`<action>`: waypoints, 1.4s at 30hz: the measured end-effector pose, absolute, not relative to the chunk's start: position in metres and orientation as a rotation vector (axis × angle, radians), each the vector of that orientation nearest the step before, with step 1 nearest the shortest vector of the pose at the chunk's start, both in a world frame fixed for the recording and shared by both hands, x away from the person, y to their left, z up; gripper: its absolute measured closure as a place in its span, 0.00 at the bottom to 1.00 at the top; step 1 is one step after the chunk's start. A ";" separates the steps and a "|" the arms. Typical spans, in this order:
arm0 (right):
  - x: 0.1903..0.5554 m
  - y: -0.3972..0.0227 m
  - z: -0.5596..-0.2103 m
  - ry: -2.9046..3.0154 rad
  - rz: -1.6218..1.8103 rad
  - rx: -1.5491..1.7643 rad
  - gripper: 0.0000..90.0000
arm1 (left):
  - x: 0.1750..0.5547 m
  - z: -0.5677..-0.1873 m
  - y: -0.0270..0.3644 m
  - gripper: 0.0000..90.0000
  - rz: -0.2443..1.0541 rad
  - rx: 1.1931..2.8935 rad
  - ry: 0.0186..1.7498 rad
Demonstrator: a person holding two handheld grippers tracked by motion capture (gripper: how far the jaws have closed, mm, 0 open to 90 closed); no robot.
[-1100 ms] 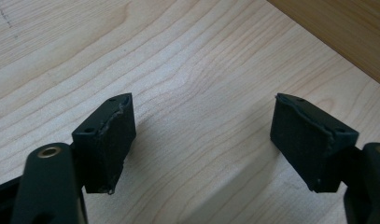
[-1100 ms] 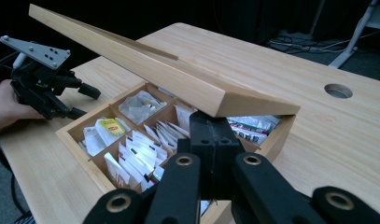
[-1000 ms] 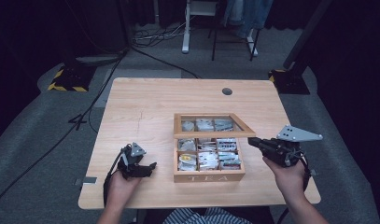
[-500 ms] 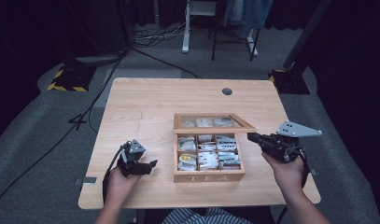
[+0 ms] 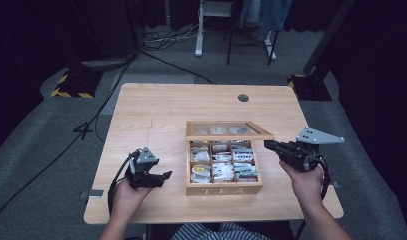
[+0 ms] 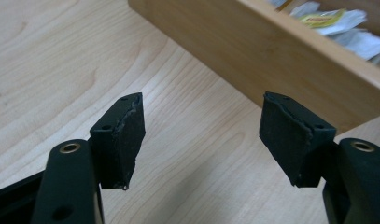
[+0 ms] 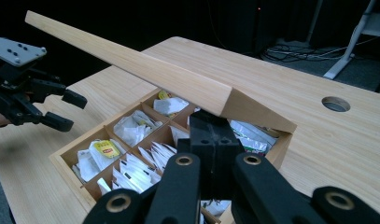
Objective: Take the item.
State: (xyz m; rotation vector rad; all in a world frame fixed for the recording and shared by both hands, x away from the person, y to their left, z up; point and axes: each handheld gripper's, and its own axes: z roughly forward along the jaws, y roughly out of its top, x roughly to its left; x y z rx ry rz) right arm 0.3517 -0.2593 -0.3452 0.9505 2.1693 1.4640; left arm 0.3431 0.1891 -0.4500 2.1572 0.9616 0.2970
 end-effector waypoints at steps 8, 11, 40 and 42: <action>0.353 -0.260 -0.344 2.162 1.458 0.952 1.00 | 0.332 -0.426 0.175 0.35 0.277 2.150 0.878; 0.353 -0.261 -0.344 2.163 1.458 0.951 1.00 | 0.330 -0.420 0.168 0.36 0.271 2.172 0.849; 0.353 -0.261 -0.343 2.162 1.475 0.944 1.00 | 0.321 -0.397 0.091 0.37 0.152 2.119 0.661; 0.353 -0.261 -0.343 2.162 1.474 0.942 1.00 | 0.323 -0.399 0.083 0.37 0.152 2.109 0.664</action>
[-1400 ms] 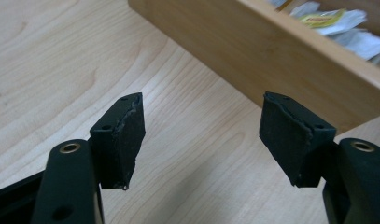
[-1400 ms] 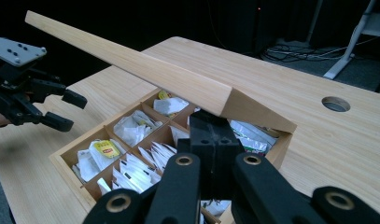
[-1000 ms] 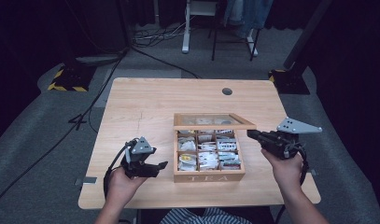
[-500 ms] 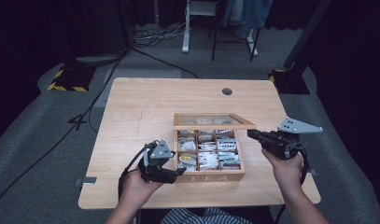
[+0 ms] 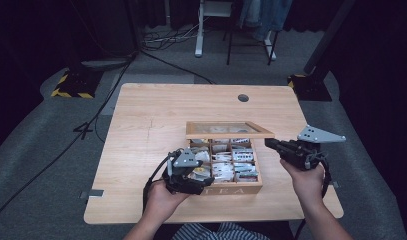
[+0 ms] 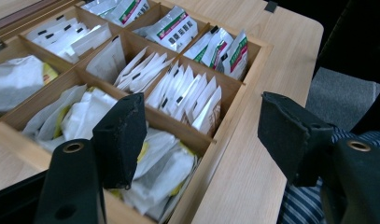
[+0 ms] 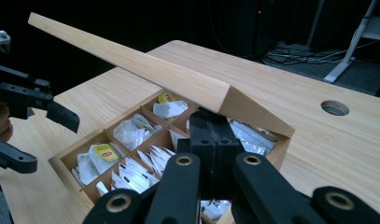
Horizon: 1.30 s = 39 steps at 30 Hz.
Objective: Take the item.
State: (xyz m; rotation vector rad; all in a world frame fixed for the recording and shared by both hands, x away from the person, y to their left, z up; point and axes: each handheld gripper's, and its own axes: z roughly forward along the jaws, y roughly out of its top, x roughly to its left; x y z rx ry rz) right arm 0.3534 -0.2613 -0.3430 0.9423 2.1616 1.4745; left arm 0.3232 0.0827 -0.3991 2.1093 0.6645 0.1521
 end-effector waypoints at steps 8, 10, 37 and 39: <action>0.353 -0.261 -0.343 2.161 1.476 0.940 1.00 | 0.326 -0.408 0.063 0.39 0.181 2.071 0.680; 0.353 -0.261 -0.343 2.161 1.475 0.939 1.00 | 0.329 -0.415 0.055 0.39 0.156 2.089 0.687; 0.354 -0.261 -0.344 2.165 1.481 0.927 1.00 | 0.342 -0.434 0.034 0.82 0.061 2.193 0.703; 0.354 -0.261 -0.344 2.165 1.480 0.927 1.00 | 0.342 -0.434 0.034 0.85 0.064 2.197 0.705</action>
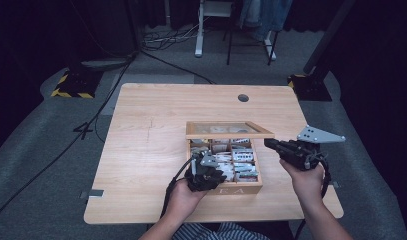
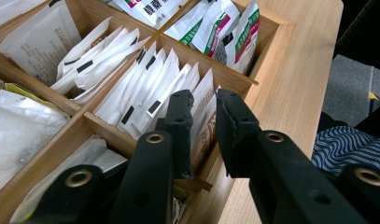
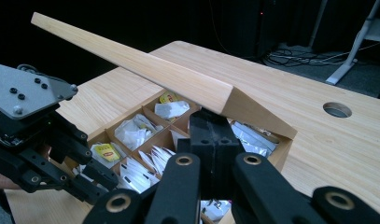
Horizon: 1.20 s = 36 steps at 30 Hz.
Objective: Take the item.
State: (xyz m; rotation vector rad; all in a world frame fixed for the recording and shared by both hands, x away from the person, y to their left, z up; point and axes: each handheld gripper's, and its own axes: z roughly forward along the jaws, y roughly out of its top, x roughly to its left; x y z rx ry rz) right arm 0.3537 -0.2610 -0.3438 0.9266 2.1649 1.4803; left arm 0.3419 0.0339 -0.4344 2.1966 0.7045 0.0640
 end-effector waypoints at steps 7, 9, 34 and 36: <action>0.354 -0.261 -0.344 2.167 1.478 0.925 1.00 | 0.344 -0.436 0.035 0.92 0.063 2.219 0.701; 0.354 -0.261 -0.344 2.167 1.478 0.924 1.00 | 0.344 -0.437 0.034 0.93 0.060 2.221 0.699; 0.354 -0.260 -0.344 2.167 1.473 0.921 1.00 | 0.330 -0.412 0.049 1.00 0.186 2.124 0.604; 0.354 -0.260 -0.344 2.167 1.473 0.922 1.00 | 0.329 -0.409 0.052 1.00 0.189 2.110 0.598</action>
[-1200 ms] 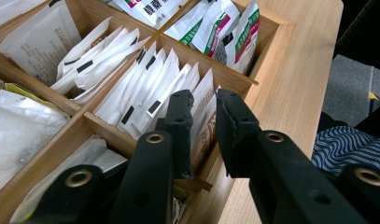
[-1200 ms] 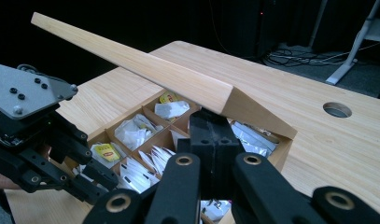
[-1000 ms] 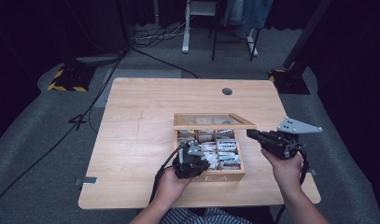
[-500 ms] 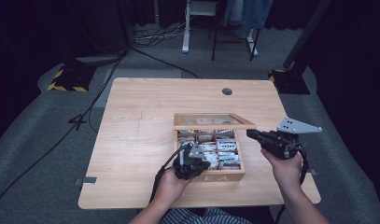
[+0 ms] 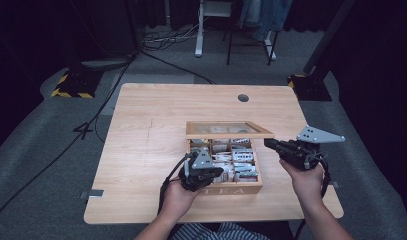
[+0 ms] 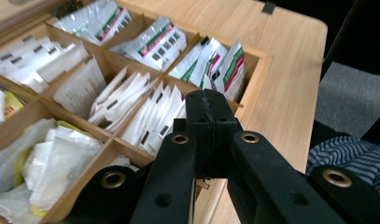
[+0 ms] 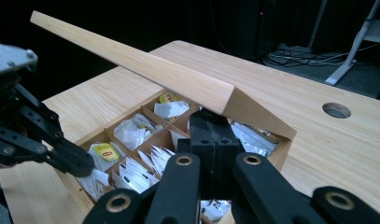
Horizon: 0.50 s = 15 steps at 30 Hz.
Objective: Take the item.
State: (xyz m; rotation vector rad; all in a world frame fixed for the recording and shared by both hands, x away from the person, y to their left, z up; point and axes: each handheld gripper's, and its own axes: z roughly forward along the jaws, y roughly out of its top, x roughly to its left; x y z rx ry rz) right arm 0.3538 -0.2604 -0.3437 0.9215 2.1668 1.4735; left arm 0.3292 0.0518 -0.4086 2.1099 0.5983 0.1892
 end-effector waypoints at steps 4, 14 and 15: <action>0.354 -0.260 -0.344 2.167 1.476 0.920 1.00 | 0.326 -0.402 0.058 1.00 0.217 2.075 0.577; 0.353 -0.260 -0.343 2.164 1.477 0.919 1.00 | 0.321 -0.387 0.072 1.00 0.232 1.999 0.565; 0.353 -0.260 -0.343 2.164 1.477 0.919 1.00 | 0.321 -0.387 0.072 1.00 0.232 1.999 0.565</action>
